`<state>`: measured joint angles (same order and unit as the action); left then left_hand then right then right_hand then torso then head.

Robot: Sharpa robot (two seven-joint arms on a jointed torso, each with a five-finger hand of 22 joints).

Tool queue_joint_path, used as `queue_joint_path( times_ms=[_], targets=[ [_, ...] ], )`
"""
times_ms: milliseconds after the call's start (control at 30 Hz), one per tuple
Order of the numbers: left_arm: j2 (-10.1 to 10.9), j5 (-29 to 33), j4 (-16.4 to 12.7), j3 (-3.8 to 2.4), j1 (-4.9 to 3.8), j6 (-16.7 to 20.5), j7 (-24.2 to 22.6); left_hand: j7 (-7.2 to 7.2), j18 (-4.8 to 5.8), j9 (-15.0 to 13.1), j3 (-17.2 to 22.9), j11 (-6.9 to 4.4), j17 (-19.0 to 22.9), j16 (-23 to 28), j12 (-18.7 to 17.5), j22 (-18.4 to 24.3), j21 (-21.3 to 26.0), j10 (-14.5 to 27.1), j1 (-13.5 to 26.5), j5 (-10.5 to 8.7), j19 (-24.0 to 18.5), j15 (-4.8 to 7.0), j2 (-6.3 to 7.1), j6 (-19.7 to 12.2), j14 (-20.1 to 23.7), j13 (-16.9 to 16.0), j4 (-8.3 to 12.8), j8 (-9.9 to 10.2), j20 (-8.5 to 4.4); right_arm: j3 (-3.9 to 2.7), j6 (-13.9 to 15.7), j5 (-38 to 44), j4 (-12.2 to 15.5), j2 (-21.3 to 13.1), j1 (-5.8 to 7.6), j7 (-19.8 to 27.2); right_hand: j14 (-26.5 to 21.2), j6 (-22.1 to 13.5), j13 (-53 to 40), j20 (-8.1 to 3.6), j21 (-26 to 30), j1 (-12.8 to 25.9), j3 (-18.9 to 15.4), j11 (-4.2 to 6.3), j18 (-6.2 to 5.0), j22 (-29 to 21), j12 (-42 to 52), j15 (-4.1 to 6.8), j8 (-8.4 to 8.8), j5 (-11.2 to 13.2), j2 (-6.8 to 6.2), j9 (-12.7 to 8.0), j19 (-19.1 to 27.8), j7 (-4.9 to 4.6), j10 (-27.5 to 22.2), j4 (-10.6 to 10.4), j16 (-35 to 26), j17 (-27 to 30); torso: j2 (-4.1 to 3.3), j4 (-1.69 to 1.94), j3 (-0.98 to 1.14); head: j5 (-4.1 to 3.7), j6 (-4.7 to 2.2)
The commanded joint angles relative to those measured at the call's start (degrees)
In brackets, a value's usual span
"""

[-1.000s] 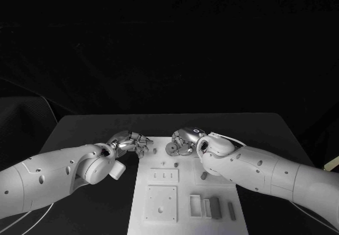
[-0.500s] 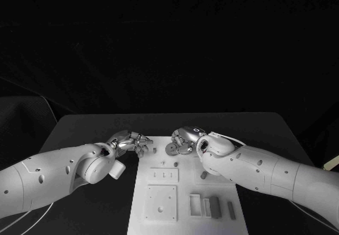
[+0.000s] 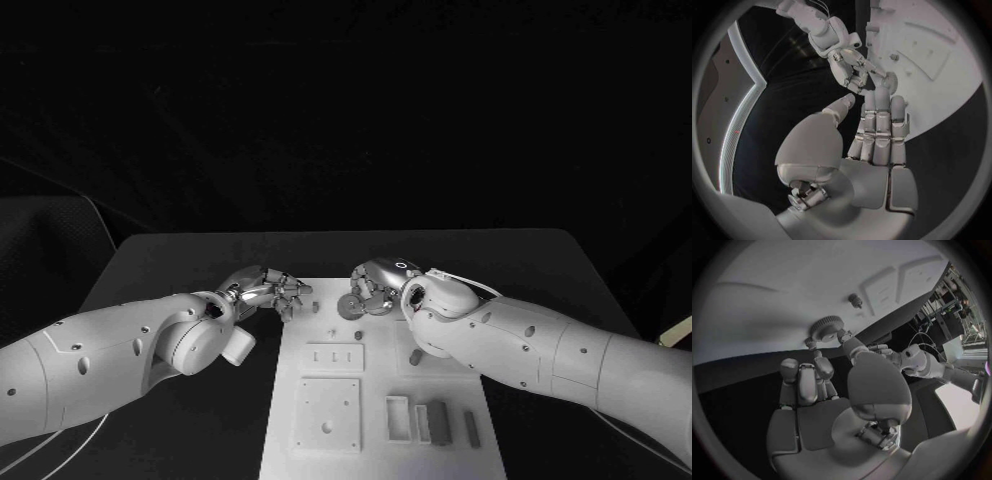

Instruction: Assemble the parts on the task board

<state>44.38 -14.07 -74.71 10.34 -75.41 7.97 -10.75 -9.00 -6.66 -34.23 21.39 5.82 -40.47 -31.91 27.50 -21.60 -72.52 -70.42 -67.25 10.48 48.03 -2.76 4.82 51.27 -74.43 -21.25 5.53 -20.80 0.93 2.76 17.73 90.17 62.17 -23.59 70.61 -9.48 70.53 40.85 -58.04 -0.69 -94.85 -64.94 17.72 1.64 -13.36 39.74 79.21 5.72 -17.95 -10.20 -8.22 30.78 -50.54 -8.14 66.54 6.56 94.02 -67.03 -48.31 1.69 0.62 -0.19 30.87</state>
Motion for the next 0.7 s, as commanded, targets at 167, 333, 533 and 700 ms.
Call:
queue_joint_path(
  times_ms=[167,333,533,700],
  targets=[
    [0.0,0.0,-0.1,-0.06,-0.07,-0.9,-0.3,0.00,-1.13,0.1,-0.5,0.12,-0.1,-0.3,-0.2,0.1,0.1,0.3,0.7,0.23,0.3,0.00,-0.01,0.4,0.4,0.0,0.0,0.2,0.03,0.02,0.3,0.4,0.9,-0.7,-0.03,0.1,-0.5,1.2,0.1,-0.22,-7.1,-0.1,-0.2,-0.08,-0.82,0.1,-0.4,0.10,0.17,-0.3,-0.50,-0.1,0.2,-1.59,-0.3,0.1,-0.3,0.1,0.03,0.01,0.02,-0.03,-0.07],
    [0.1,0.0,0.0,-0.06,-0.06,-0.8,-0.4,0.00,-1.13,0.1,-0.5,0.12,-0.1,-0.3,-0.2,0.1,0.1,0.3,0.7,0.23,0.3,0.00,-0.02,0.4,0.4,0.0,0.0,0.2,0.03,0.02,2.3,-1.9,2.4,-2.3,-0.03,0.8,-0.5,1.2,0.1,-0.23,-7.1,-0.2,-0.2,-0.08,-0.83,0.1,-0.4,0.10,0.16,-0.3,-0.46,-0.1,0.3,-1.58,-0.3,0.1,-0.3,0.1,0.05,0.02,0.01,-0.01,-0.35],
    [0.3,0.0,0.3,-0.06,-0.06,-0.6,-0.5,0.00,-1.13,0.1,-0.5,0.12,-0.1,-0.3,-0.2,0.1,0.1,0.3,0.7,0.23,0.3,0.00,-0.02,0.4,0.4,0.0,0.0,0.2,0.03,-0.03,3.2,-3.9,6.0,-5.5,0.00,1.2,-0.5,1.4,0.1,-0.23,-7.1,-0.2,-0.2,-0.08,-0.83,0.1,-0.4,0.10,0.06,-0.3,-0.34,-0.1,0.2,-1.56,-0.3,0.0,-0.3,0.1,0.11,-0.11,0.09,0.04,-0.66],
    [0.6,-0.1,0.6,-0.06,-0.07,-0.5,-0.5,0.00,-1.13,0.1,-0.5,0.12,-0.1,-0.3,-0.2,0.1,0.1,0.3,0.7,0.23,0.3,0.00,-0.03,0.5,0.4,0.0,0.0,0.2,0.03,-0.20,3.6,-6.0,7.8,-8.1,0.02,1.6,-0.3,1.9,0.1,-0.22,-7.1,-0.1,-0.2,-0.07,-0.83,0.1,-0.3,0.11,-0.21,-0.3,-0.15,0.0,0.2,-1.53,-0.2,-0.1,-0.2,-0.1,0.08,-0.11,0.13,0.00,-1.10]
  ],
)
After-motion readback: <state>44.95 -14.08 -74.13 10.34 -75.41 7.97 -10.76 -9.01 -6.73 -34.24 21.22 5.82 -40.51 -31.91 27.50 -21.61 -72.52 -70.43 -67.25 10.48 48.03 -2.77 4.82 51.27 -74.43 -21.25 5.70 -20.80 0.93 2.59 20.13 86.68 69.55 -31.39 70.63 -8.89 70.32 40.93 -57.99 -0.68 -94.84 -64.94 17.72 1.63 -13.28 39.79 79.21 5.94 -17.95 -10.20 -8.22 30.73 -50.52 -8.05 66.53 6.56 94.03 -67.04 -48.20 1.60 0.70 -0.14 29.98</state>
